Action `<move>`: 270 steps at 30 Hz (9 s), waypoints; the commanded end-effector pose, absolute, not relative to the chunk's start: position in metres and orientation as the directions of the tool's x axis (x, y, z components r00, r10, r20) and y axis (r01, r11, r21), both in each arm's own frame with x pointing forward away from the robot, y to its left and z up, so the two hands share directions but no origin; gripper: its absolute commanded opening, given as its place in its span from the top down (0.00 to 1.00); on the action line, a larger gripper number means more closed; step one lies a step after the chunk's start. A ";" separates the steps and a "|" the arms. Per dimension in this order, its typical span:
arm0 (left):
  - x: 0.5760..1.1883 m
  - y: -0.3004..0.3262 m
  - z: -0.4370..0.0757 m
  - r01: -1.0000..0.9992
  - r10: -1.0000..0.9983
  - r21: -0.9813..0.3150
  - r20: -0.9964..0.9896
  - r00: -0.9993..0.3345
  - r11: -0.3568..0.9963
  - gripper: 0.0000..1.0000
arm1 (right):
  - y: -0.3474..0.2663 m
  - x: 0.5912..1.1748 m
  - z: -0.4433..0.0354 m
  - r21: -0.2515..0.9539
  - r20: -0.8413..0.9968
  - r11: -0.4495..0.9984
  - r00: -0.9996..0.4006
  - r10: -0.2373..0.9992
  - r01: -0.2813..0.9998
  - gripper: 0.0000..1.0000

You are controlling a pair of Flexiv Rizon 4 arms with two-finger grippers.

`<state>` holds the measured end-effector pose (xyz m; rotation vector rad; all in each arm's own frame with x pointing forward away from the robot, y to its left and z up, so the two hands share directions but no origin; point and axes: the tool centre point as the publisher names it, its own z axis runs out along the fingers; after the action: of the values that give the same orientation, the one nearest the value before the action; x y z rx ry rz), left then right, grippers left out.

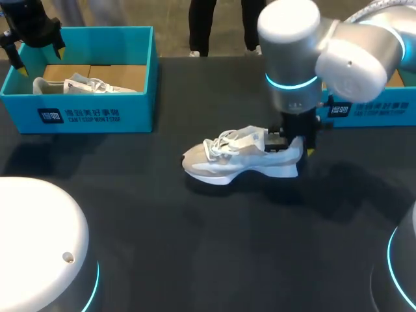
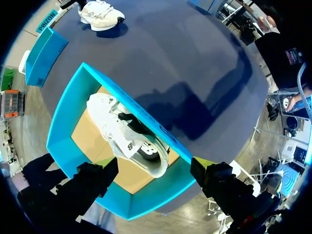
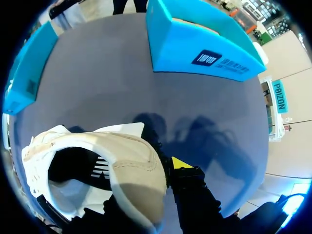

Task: Take the shoe out of the shoebox, open the shoe tongue, remove and reinsert the insole, then place the shoe into the shoebox

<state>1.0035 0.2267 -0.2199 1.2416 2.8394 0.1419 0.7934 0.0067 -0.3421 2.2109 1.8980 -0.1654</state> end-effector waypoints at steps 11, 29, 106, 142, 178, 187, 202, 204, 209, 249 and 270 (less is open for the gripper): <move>1.002 0.227 -0.219 0.730 0.734 0.102 0.001 -0.679 0.676 0.00 | 0.016 0.789 -0.375 0.080 -0.217 -0.182 0.195 0.956 0.980 1.00; 1.002 0.227 -0.219 0.730 0.734 0.102 0.001 -0.679 0.676 0.00 | 0.032 0.780 -0.385 0.061 -0.227 -0.187 0.196 0.954 0.981 0.70; 1.002 0.227 -0.219 0.730 0.734 0.102 0.001 -0.679 0.676 0.00 | 0.059 0.794 -0.245 0.352 -0.014 0.894 -0.954 0.300 0.276 0.00; 1.002 0.227 -0.219 0.730 0.734 0.102 0.001 -0.679 0.676 0.00 | -0.042 0.796 -0.322 0.563 -0.069 0.824 -0.989 0.129 0.068 0.00; 1.002 0.227 -0.219 0.730 0.734 0.102 0.001 -0.679 0.676 0.00 | -0.023 0.798 -0.397 0.764 -0.006 0.641 -0.993 0.117 0.071 0.00; 1.002 0.227 -0.219 0.730 0.734 0.102 0.001 -0.679 0.676 0.00 | 0.000 0.801 -0.400 0.775 0.012 0.626 -0.993 0.120 0.086 0.00; 1.002 0.227 -0.219 0.730 0.734 0.102 0.001 -0.679 0.676 0.00 | 0.033 0.798 -0.405 0.790 0.012 0.600 -0.983 0.184 0.122 0.00; 1.002 0.227 -0.219 0.730 0.734 0.102 0.001 -0.679 0.676 0.00 | 0.036 0.798 -0.405 0.790 0.010 0.601 -0.983 0.184 0.121 0.00; 1.002 0.227 -0.219 0.730 0.734 0.102 0.001 -0.679 0.676 0.00 | 0.043 0.796 -0.409 0.789 0.009 0.602 -0.983 0.185 0.120 0.00; 1.002 0.227 -0.219 0.730 0.734 0.102 0.001 -0.679 0.676 0.00 | 0.068 0.796 -0.435 0.777 0.002 0.625 -0.993 0.119 0.077 1.00; 1.002 0.227 -0.219 0.730 0.734 0.102 0.001 -0.679 0.676 0.00 | 0.068 0.796 -0.437 0.778 0.007 0.622 -0.991 0.137 0.091 1.00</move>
<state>1.0035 0.2267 -0.2199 1.2415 2.8395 0.1419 0.7977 0.0641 -0.4306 0.1932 2.7799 1.3359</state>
